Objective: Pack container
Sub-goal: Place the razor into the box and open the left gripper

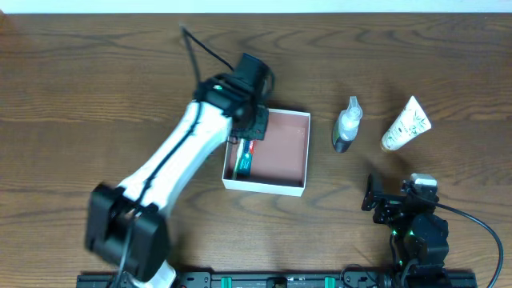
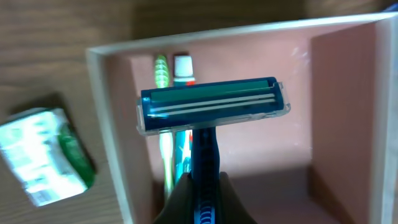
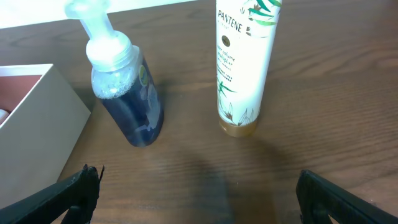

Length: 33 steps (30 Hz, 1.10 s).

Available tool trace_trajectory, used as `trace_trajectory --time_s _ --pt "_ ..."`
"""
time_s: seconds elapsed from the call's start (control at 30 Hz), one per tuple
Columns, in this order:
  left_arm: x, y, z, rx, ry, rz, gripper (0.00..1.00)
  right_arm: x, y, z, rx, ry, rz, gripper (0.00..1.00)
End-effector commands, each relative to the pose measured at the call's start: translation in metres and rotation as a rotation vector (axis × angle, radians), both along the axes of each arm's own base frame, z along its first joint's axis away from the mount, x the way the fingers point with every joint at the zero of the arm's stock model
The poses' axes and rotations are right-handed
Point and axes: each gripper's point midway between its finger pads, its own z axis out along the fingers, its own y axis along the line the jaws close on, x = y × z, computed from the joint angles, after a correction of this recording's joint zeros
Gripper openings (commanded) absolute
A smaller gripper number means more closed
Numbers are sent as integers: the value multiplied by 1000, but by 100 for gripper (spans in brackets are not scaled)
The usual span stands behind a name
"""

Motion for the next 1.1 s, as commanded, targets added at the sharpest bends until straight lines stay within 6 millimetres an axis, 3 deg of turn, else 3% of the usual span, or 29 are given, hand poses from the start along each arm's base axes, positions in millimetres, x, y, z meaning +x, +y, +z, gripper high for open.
trace_trajectory --time_s 0.0,0.17,0.33,0.53,0.73,0.77,0.9,1.07 --pt "-1 3 -35 72 57 51 6 0 -2 0 7 -4 -12 99" --pt "-7 1 -73 114 143 99 6 0 -2 0 7 -4 -12 99" --pt "-13 -4 -87 136 171 79 6 0 -2 0 7 -4 -12 99" --pt "-21 -8 -94 142 176 64 8 0 -2 0 7 -4 -12 99" --pt "-21 -8 -95 141 175 62 17 0 -2 0 7 -4 -13 99" --pt "-21 -9 -95 139 173 61 22 0 -2 0 7 -4 -12 99" --pt "-19 -10 -95 134 166 61 25 0 -2 0 7 -4 -12 99" --pt "-20 -11 -76 125 167 60 25 0 -2 0 7 -4 -12 99"
